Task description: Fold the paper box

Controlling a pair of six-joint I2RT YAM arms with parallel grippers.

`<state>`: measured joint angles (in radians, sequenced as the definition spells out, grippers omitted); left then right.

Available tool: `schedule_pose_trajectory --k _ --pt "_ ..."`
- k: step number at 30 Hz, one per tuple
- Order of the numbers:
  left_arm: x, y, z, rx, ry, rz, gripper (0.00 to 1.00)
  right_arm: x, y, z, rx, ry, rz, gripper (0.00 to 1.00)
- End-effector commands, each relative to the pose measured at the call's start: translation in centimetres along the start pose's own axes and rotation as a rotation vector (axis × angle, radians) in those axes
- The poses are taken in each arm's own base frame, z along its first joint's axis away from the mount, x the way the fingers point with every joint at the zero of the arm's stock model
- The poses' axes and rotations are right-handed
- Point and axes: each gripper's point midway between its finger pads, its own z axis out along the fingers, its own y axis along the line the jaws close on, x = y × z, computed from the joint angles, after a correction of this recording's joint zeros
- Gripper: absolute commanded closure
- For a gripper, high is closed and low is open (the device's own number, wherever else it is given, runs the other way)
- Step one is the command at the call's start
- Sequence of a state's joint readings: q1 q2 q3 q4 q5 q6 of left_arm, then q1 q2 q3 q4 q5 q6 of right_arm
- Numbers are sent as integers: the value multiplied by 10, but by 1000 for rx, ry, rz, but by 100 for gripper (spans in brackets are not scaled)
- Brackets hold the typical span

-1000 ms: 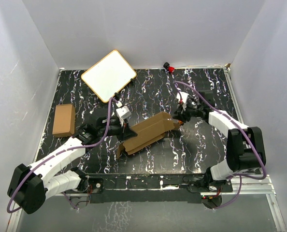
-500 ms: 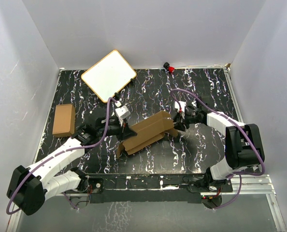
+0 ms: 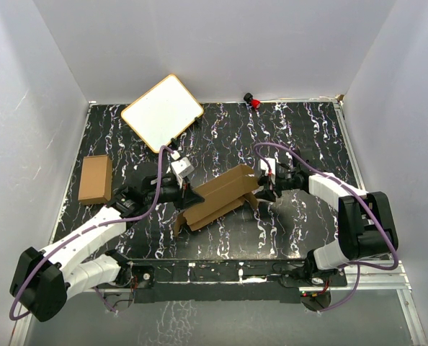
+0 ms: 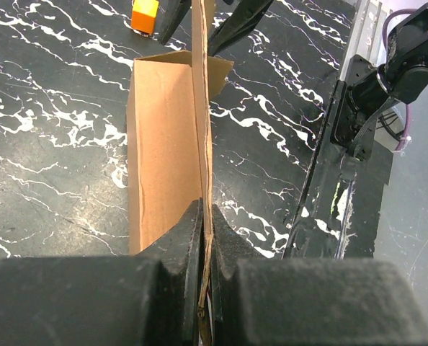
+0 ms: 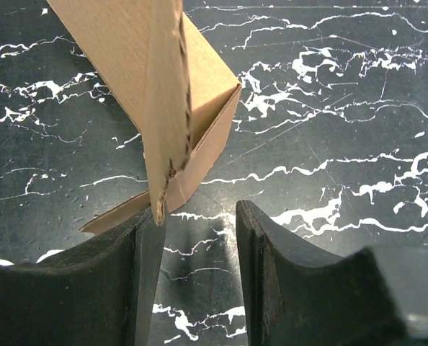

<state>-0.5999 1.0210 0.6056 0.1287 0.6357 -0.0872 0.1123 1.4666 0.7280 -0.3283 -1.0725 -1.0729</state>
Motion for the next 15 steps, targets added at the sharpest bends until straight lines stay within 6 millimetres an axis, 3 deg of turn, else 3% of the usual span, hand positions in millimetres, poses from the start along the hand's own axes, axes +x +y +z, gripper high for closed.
schedule_pose_trajectory --k 1,15 --pt "-5 -4 -1 12 -28 21 100 -25 -4 3 -5 -84 -110 52" --pt "-2 -4 0 14 -39 9 100 -31 3 16 -38 -104 -45 49"
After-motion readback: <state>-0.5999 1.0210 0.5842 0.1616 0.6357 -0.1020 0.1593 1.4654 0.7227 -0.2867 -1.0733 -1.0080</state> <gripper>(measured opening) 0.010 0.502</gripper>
